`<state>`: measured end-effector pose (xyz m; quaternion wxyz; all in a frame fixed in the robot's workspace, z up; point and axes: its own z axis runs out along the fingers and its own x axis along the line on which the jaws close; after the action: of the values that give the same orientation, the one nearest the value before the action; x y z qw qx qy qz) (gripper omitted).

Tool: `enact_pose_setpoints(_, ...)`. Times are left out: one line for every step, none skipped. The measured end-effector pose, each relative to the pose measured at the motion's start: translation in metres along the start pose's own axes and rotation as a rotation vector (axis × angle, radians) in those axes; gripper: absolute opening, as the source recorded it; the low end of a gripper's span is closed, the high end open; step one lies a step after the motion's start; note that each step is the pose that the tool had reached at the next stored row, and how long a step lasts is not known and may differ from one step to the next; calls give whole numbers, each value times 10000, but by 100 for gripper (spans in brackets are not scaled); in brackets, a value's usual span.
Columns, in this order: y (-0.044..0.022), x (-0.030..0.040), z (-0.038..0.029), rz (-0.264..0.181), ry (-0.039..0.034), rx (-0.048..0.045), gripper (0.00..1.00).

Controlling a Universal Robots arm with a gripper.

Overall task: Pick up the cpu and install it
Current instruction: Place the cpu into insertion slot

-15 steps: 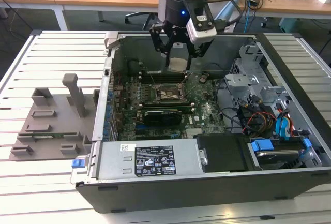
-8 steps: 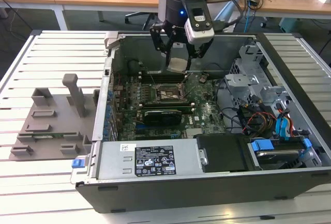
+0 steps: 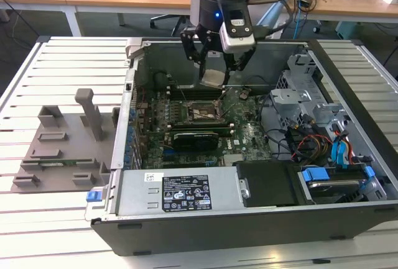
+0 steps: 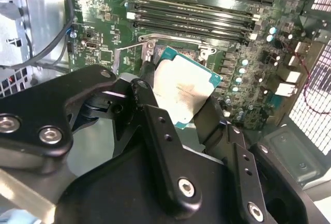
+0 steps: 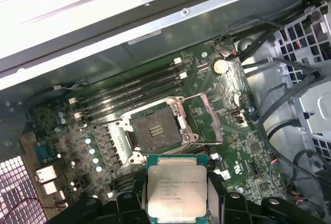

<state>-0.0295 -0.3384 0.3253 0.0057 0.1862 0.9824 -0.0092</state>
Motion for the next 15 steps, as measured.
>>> enact_pose_setpoints(0, 0, 0, 99, 2, 2, 55)
enact_pose_setpoints(0, 0, 1, 180, 3, 2, 55)
enact_pose_setpoints(0, 0, 1, 290, 5, 4, 55)
enact_pose_setpoints(0, 0, 1, 354, 6, 5, 55)
enact_pose_setpoints(0, 0, 2, 456, 7, 7, 55)
enact_pose_setpoints(0, 0, 2, 545, 9, 8, 55)
enact_pose_setpoints(0, 0, 3, 689, 11, 10, 55)
enact_pose_setpoints(0, 0, 3, 782, 13, 12, 55)
enact_pose_setpoints(0, 0, 4, 899, 14, 14, 55)
enact_pose_setpoints(0, 0, 4, 983, 16, 14, 55)
enact_pose_setpoints(0, 0, 5, 1059, 17, 16, 55)
enact_pose_setpoints(0, 0, 5, 1226, 20, 18, 55)
enact_pose_setpoints(0, 0, 6, 1368, 22, 20, 55)
enact_pose_setpoints(0, 0, 7, 1504, 24, 22, 55)
enact_pose_setpoints(0, 0, 7, 1673, 27, 24, 55)
